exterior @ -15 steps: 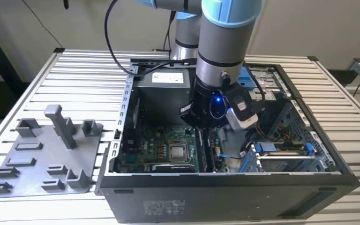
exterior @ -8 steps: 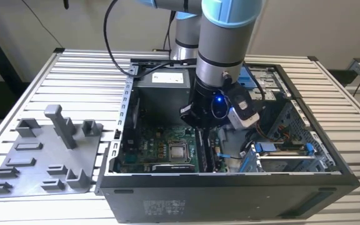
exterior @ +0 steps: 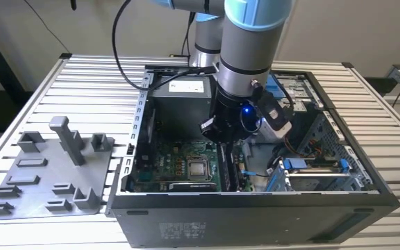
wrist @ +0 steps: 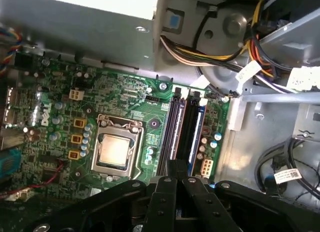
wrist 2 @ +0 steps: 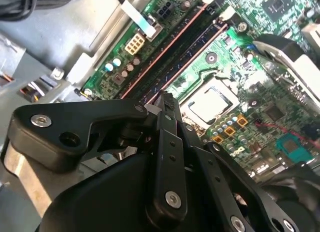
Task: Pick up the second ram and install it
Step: 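Press down the second ram until it locks into place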
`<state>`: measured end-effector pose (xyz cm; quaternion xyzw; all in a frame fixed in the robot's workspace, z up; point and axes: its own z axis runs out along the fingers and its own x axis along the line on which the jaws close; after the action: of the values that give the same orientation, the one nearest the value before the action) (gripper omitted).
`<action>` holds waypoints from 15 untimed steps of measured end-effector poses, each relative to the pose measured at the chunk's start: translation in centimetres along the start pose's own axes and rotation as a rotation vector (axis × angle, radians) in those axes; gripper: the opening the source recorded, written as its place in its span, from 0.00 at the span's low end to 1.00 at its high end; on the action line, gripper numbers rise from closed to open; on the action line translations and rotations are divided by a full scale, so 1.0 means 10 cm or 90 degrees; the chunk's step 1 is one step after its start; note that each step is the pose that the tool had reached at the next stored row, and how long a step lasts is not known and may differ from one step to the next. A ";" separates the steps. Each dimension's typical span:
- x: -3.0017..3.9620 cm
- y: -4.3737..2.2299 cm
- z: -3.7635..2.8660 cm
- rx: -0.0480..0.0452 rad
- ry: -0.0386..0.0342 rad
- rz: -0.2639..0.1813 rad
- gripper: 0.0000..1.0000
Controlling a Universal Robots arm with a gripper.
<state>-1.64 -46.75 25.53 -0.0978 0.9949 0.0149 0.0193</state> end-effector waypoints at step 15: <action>-0.007 -0.001 0.001 -0.0060 0.0036 -0.146 0.11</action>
<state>-1.57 -46.75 25.53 -0.2110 0.9772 0.0170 0.0176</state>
